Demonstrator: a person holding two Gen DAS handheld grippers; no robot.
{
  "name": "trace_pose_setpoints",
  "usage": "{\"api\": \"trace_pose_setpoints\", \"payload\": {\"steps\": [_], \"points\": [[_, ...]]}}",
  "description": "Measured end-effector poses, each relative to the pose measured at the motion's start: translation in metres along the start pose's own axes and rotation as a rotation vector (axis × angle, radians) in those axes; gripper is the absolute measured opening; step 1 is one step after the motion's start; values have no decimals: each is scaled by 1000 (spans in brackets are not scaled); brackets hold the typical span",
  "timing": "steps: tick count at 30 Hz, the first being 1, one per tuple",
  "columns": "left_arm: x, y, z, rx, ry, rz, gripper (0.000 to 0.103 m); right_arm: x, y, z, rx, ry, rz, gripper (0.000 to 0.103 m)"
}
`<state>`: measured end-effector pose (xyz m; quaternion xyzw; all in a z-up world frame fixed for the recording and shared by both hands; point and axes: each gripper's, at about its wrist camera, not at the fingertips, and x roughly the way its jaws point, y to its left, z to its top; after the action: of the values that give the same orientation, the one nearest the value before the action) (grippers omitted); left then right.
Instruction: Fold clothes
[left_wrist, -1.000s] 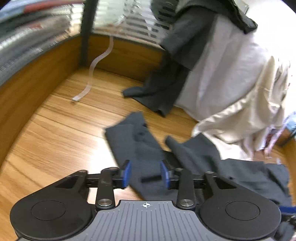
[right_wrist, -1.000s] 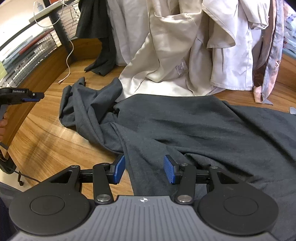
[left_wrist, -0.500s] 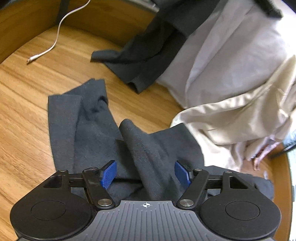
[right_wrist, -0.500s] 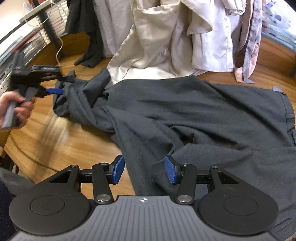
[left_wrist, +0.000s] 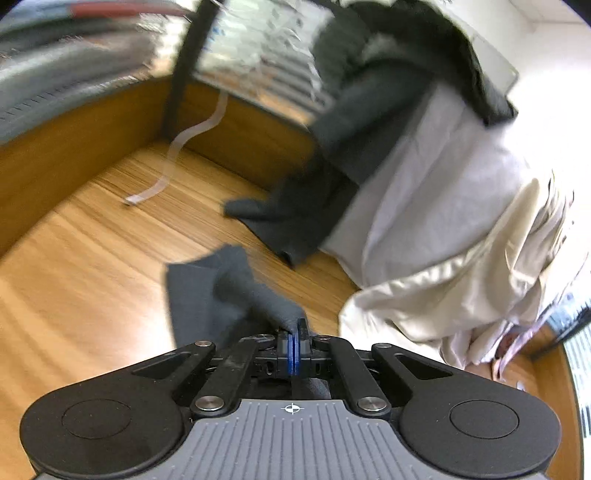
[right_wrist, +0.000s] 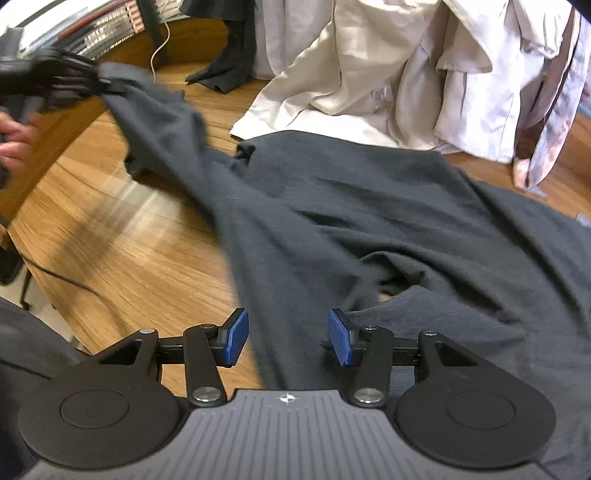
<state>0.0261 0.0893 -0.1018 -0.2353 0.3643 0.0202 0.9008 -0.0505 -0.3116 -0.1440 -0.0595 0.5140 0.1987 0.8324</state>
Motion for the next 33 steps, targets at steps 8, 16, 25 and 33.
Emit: {"api": "trace_pose_setpoints", "payload": {"steps": [8,16,25,33], "points": [[-74,45,9,-22,-84,157,3,11,-25,8,-95,39,-54,54],[-95,96,-15,-137,-40,273,3,17,-41,13,-32,40,12,54],[-88,113,-44,-63,49,319,4,25,-12,2,-111,66,60,54],[-100,127,-81,-98,113,362,36,47,26,36,-374,55,114,54]]}}
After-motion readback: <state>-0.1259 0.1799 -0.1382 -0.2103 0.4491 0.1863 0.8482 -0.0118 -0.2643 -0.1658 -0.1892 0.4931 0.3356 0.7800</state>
